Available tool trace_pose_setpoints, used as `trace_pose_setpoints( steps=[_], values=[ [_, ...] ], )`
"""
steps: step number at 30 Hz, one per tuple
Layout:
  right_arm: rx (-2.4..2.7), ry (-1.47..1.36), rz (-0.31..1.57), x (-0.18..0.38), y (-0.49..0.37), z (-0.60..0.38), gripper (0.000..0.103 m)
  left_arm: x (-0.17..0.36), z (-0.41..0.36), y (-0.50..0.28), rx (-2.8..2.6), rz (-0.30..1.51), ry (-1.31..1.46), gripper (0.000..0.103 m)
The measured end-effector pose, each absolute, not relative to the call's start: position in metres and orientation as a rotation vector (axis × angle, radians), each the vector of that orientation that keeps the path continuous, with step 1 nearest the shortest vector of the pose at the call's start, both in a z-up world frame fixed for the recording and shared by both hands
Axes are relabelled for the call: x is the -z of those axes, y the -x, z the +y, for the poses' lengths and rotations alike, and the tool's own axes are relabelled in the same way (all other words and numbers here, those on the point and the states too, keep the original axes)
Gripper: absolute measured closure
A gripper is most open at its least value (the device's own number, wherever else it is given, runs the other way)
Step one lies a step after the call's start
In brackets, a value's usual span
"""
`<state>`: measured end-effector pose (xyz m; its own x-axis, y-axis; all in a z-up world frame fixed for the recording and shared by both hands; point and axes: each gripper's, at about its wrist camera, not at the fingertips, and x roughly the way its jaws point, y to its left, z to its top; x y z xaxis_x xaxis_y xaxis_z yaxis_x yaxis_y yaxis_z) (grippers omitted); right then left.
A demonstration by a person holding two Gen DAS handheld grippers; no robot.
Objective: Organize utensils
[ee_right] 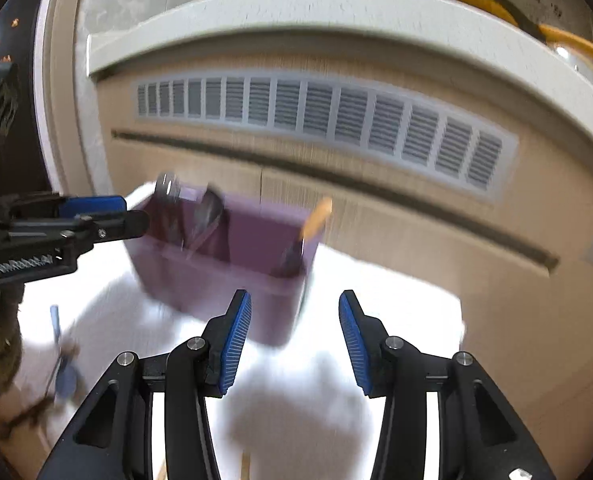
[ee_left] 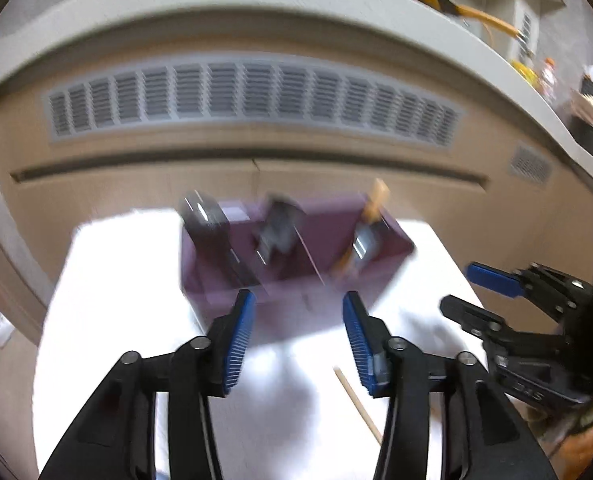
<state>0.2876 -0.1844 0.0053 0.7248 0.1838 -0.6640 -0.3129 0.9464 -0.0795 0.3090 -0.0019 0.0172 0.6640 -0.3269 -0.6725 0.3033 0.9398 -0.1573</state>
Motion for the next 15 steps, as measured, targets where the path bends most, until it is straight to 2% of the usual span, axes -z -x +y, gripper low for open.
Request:
trace_pose_setpoints(
  steps=[9, 15],
  values=[
    [-0.44, 0.188, 0.862, 0.034, -0.23, -0.147, 0.059, 0.015, 0.016, -0.247, 0.433, 0.92, -0.117, 0.053],
    [-0.64, 0.17, 0.955, 0.05, -0.199, -0.097, 0.059, 0.03, 0.051, -0.217, 0.385, 0.976, -0.15, 0.046]
  ],
)
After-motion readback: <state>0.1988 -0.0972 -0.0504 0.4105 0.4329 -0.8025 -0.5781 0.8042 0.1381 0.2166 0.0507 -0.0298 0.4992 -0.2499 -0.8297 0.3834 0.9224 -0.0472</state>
